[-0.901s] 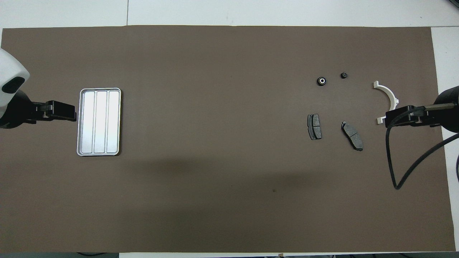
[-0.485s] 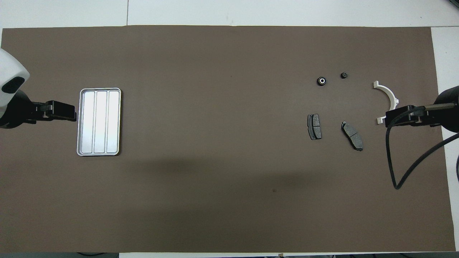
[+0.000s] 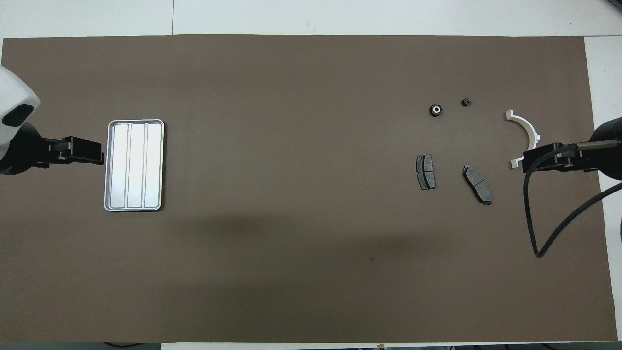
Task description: Pick bearing gear from pile to tray
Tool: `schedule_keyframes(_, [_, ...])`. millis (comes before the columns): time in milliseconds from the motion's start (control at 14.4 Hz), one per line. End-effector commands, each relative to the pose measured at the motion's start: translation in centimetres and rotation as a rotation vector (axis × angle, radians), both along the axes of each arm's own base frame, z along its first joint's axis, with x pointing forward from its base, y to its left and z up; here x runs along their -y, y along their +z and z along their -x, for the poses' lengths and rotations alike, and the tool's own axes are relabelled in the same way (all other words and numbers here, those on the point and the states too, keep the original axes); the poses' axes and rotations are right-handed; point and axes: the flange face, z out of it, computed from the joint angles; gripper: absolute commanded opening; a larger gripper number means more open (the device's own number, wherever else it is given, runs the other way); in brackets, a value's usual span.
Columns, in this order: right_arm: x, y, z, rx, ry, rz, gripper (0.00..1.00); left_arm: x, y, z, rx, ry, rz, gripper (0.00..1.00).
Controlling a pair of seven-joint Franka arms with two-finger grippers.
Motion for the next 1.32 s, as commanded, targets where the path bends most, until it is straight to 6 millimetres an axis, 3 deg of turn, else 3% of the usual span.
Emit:
schedule_keyframes(0, [-0.2, -0.1, 0.6, 0.012, 0.012, -0.003, 1.0, -0.2, 0.2, 0.9, -0.006, 0.0, 0.005, 1.0])
schedule_keyframes(69, [-0.2, -0.4, 0.2, 0.036, 0.038, -0.004, 1.0, -0.2, 0.2, 0.9, -0.006, 0.0, 0.005, 1.0])
schedule_keyframes(208, [-0.3, -3.4, -1.0, 0.063, 0.03, -0.01, 1.0, -0.2, 0.2, 0.9, -0.005, 0.0, 0.005, 1.0])
schedule_keyframes(762, [-3.2, -24.0, -13.4, 0.086, -0.177, -0.033, 1.0, -0.2, 0.2, 0.9, -0.006, 0.0, 0.005, 1.0])
schedule_keyframes(1040, [-4.1, -30.1, -18.6, 0.07, -0.259, 0.019, 1.0, -0.2, 0.2, 0.9, -0.006, 0.0, 0.005, 1.0])
schedule_keyframes(1248, [-4.0, -33.2, -20.0, 0.059, -0.292, 0.05, 1.0, -0.2, 0.2, 0.9, -0.006, 0.0, 0.005, 1.0])
